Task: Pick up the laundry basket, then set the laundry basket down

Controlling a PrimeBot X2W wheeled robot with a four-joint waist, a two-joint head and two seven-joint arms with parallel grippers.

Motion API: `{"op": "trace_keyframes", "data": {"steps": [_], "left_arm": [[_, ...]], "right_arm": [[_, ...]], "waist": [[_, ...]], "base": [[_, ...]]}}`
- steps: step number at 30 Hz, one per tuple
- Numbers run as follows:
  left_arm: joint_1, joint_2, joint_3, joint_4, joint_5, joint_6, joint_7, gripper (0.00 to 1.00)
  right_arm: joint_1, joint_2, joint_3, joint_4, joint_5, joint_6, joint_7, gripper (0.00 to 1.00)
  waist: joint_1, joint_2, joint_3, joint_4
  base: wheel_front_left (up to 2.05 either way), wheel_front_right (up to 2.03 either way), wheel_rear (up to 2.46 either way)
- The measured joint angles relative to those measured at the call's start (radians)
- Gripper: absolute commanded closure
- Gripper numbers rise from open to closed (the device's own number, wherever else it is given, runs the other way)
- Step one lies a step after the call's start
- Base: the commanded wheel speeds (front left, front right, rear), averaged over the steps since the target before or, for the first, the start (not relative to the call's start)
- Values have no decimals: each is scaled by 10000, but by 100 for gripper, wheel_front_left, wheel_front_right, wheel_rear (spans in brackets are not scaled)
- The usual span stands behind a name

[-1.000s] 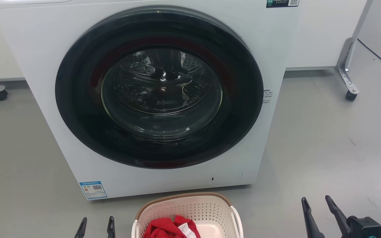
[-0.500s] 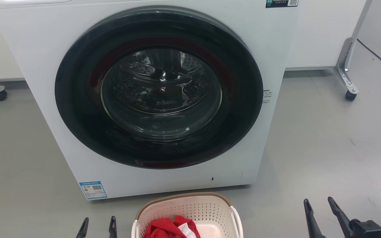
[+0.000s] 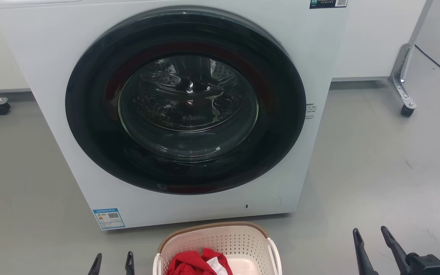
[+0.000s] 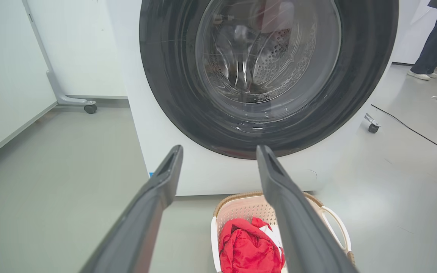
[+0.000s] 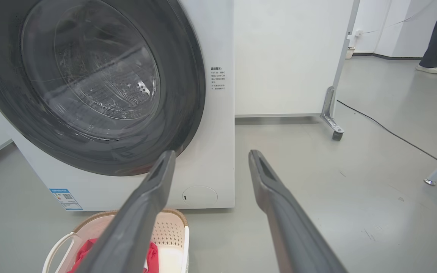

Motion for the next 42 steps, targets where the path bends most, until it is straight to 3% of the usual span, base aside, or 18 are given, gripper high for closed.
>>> {"op": "trace_keyframes", "data": {"steps": [1, 12, 42], "left_arm": [[0, -2, 10, -27, 0, 0, 46, 100], [107, -75, 161, 422, -497, -115, 219, 100], [-469, -303, 1045, 888, -4796, -909, 1091, 100]], "right_arm": [[1, 6, -8, -6, -2, 0, 0, 100], [251, 336, -307, 320, 518, 136, 251, 100], [113, 1085, -1814, 437, 4272, 901, 1438, 100]], "waist": [[0, 0, 1, 0], [0, 0, 32, 31], [0, 0, 140, 177]], "base": [[0, 0, 0], [0, 0, 0], [0, 0, 0]]}}
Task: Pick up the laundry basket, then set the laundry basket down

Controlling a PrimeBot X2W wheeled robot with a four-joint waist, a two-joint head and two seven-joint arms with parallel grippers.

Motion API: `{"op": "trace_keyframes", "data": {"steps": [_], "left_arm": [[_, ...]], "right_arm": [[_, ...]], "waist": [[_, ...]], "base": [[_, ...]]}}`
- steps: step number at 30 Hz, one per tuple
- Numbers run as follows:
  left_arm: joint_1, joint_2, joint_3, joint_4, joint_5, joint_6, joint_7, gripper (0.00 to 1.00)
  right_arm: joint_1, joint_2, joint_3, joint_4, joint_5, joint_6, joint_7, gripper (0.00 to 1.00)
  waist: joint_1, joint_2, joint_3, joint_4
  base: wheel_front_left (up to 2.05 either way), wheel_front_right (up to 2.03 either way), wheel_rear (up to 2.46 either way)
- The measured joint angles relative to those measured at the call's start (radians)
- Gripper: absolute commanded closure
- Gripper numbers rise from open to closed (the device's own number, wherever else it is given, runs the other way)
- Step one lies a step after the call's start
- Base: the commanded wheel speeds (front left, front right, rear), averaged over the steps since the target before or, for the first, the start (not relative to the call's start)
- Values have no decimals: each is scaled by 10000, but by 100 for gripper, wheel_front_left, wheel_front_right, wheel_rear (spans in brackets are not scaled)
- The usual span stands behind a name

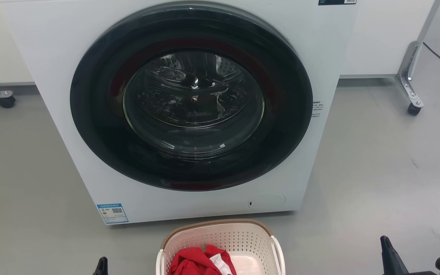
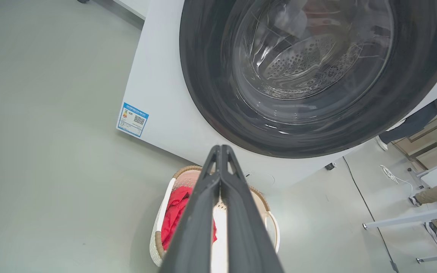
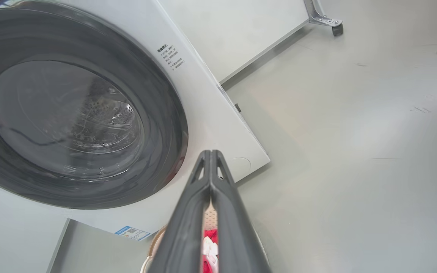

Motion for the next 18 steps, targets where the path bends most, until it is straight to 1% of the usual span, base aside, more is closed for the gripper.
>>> {"op": "trace_keyframes", "data": {"steps": [18], "left_arm": [[-399, -153, 472, 267, -2437, -435, 479, 100]], "right_arm": [[-169, 445, -913, 61, 2197, 439, 665, 100]], "waist": [[0, 0, 67, 84]], "base": [[0, 0, 0]]}}
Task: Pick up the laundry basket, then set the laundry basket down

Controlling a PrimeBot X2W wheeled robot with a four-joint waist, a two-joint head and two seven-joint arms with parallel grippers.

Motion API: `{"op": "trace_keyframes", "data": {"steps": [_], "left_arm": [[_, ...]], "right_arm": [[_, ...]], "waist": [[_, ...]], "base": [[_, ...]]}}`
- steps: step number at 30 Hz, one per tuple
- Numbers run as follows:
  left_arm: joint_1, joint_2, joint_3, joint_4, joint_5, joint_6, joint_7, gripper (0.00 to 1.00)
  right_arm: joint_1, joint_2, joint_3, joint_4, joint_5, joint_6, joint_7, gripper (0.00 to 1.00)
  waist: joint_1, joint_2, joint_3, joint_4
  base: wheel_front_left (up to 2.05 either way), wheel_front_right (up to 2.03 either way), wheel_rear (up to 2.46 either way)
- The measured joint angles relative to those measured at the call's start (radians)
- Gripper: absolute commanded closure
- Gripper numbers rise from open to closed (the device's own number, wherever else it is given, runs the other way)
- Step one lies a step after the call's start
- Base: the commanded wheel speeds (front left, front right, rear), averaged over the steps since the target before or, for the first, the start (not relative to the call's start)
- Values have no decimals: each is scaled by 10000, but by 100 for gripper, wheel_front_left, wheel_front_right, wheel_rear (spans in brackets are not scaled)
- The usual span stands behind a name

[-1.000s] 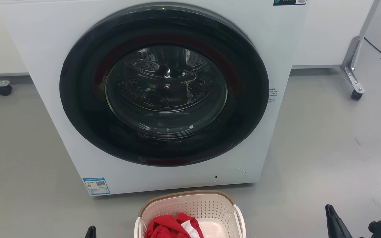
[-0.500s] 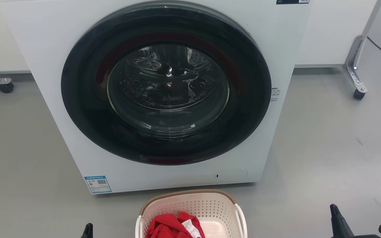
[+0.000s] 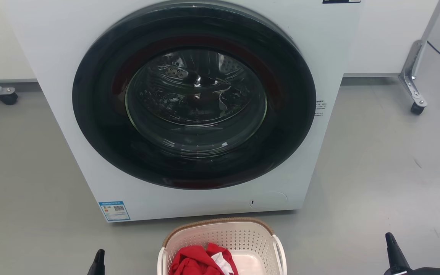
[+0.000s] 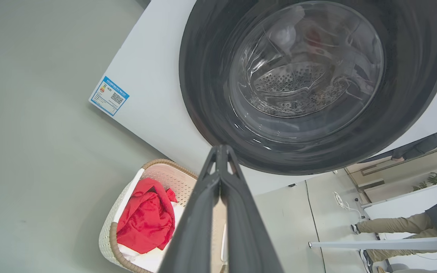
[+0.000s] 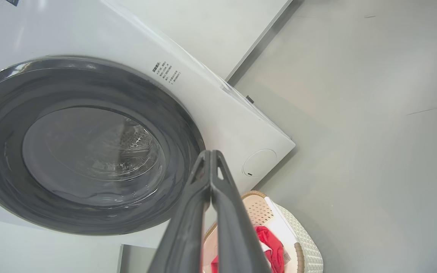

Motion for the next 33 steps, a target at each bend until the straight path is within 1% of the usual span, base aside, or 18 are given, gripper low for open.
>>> {"op": "trace_keyframes", "data": {"steps": [4, 7, 9, 10, 12, 22, 23, 26, 27, 29, 33], "left_arm": [[-58, -27, 138, 69, -562, -90, 92, 100], [-73, -38, 194, 113, -771, -178, 142, 100], [-148, -67, 232, 167, -1099, -182, 186, 100], [-227, -77, 280, 176, -1315, -267, 261, 100], [-265, -92, 330, 199, -1649, -341, 276, 100], [-439, -155, 608, 351, -2978, -539, 527, 100], [-454, -161, 633, 374, -3095, -612, 545, 100], [-600, -184, 727, 431, -3507, -623, 625, 100], [-639, -188, 765, 441, -3628, -709, 639, 100], [-668, -196, 815, 474, -3858, -717, 711, 100], [-708, -228, 911, 546, -4412, -874, 802, 100]], "right_arm": [[-12, 94, -194, 15, 470, 94, 138, 100], [-14, 144, -297, 29, 708, 148, 213, 100], [-25, 199, -395, 44, 922, 186, 297, 100], [-45, 247, -493, 52, 1198, 263, 362, 100], [-63, 291, -594, 58, 1421, 305, 405, 100], [-195, 539, -1093, 90, 2627, 539, 759, 100], [-195, 562, -1141, 98, 2725, 571, 823, 100], [-198, 627, -1290, 104, 3103, 654, 918, 100], [-198, 656, -1340, 105, 3225, 675, 926, 100], [-203, 711, -1438, 111, 3434, 715, 1011, 100], [-216, 796, -1641, 121, 3929, 825, 1175, 100]], "waist": [[0, 0, 15, 19], [0, 0, 22, 28], [0, 0, 29, 38], [0, 0, 37, 47], [0, 0, 44, 56], [0, 0, 81, 103], [0, 0, 85, 108], [0, 0, 96, 122], [0, 0, 100, 127], [0, 0, 107, 136], [0, 0, 122, 155]], "base": [[0, 0, 0], [0, 0, 0], [0, 0, 0], [0, 0, 0], [0, 0, 0], [0, 0, 0], [0, 0, 0], [0, 0, 0], [0, 0, 0], [0, 0, 0], [0, 0, 0]]}}
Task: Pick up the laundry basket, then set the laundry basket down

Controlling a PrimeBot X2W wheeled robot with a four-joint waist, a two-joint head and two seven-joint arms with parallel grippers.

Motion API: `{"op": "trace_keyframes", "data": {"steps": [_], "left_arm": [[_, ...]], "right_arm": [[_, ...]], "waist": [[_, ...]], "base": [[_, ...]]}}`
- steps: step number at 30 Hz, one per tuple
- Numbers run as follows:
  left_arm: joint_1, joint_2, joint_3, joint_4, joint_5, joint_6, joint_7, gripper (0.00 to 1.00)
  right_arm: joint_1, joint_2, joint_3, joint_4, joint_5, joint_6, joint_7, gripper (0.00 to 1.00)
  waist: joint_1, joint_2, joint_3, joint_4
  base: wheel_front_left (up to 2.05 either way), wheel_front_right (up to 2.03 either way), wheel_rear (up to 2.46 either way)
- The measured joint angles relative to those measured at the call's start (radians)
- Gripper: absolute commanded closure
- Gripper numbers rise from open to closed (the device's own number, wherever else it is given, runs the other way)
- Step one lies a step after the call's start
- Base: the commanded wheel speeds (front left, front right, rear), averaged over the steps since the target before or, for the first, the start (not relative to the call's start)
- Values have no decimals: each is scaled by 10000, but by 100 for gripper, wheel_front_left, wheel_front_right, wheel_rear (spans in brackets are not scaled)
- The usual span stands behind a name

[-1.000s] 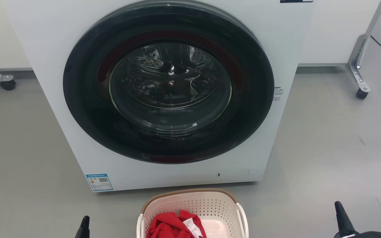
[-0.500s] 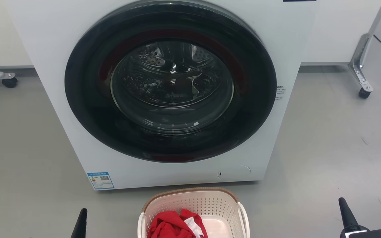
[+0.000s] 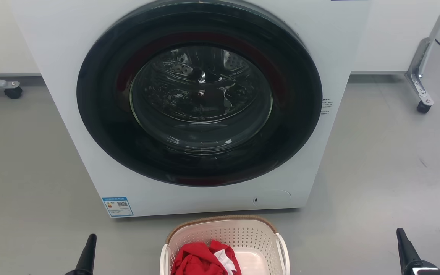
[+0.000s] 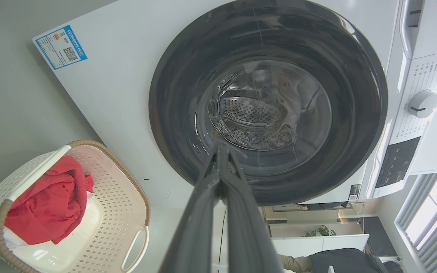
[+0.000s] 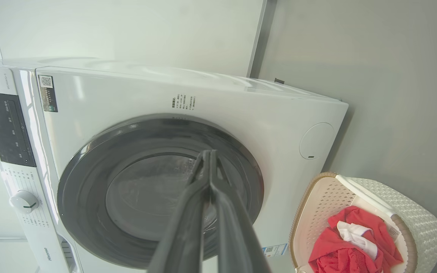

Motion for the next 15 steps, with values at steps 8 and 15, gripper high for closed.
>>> {"op": "trace_keyframes", "data": {"steps": [8, 15], "left_arm": [[-197, -81, 232, 105, -1091, -180, 169, 100], [-337, -113, 297, 142, -1478, -265, 255, 100]], "right_arm": [[-85, 205, -395, 29, 955, 228, 268, 100], [-182, 267, -520, 35, 1244, 286, 347, 100]], "waist": [[0, 0, 30, 37], [0, 0, 37, 48]], "base": [[0, 0, 0], [0, 0, 0]]}}
